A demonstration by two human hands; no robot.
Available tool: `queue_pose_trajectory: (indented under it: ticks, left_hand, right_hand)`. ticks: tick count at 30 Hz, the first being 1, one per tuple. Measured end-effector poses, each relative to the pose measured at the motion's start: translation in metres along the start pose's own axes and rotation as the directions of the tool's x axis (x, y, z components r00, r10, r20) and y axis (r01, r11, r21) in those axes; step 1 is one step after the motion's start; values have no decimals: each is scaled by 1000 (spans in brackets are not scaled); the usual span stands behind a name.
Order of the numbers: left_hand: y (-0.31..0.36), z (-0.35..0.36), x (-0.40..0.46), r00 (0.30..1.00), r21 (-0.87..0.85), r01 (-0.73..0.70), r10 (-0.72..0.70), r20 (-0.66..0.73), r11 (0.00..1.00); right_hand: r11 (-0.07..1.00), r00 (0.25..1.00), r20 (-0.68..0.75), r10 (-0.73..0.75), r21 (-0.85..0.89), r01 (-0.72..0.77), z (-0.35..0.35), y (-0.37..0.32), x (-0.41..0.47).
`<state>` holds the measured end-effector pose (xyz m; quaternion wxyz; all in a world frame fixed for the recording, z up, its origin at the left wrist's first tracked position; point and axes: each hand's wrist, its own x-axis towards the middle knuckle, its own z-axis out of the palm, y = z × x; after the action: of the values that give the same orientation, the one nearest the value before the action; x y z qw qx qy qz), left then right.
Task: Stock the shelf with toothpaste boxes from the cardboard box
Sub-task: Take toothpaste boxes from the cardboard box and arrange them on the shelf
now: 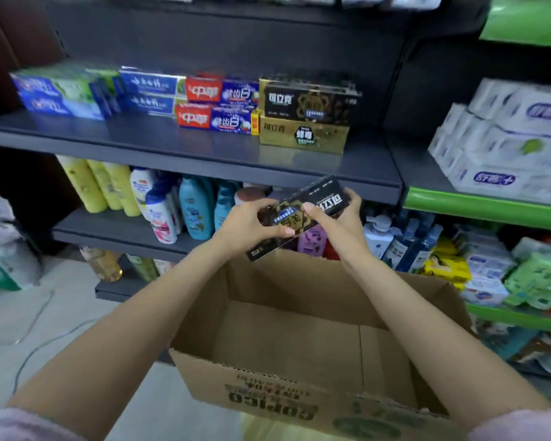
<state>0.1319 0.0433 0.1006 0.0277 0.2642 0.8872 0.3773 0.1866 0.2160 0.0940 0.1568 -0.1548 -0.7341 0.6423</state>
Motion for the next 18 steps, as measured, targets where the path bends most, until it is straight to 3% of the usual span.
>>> queue_pose_trajectory:
  ticks: [2, 3, 6, 10, 13, 16, 18]
  left_hand:
    - [6, -22, 8, 995, 90, -62, 69, -71, 994]
    - [8, -32, 12, 991, 90, -72, 81, -103, 993]
    - [17, -51, 23, 991, -25, -30, 27, -134, 999]
    - [18, -83, 43, 992, -42, -68, 63, -112, 997]
    - [11, -107, 67, 974, 27, -102, 105, -199, 994]
    - [4, -127, 94, 894, 160, -148, 201, -401, 976]
    - [1, -137, 112, 873, 305, -148, 270, -406, 941]
  right_hand:
    - [995, 998, -39, -50, -88, 47, 6, -17, 5]
    - [999, 999, -20, -32, -37, 31, 11, -27, 8]
    - [993, 985, 171, -8, 115, -12, 34, -51, 13]
    - [979, 970, 154, -190, 111, 174, 58, -88, 31]
    - [863, 912, 123, -392, -294, 411, 61, -115, 57]
    - [574, 857, 195, -477, -670, 471, 55, -132, 86]
    - [403, 854, 252, -455, -797, 450, 53, -140, 102]
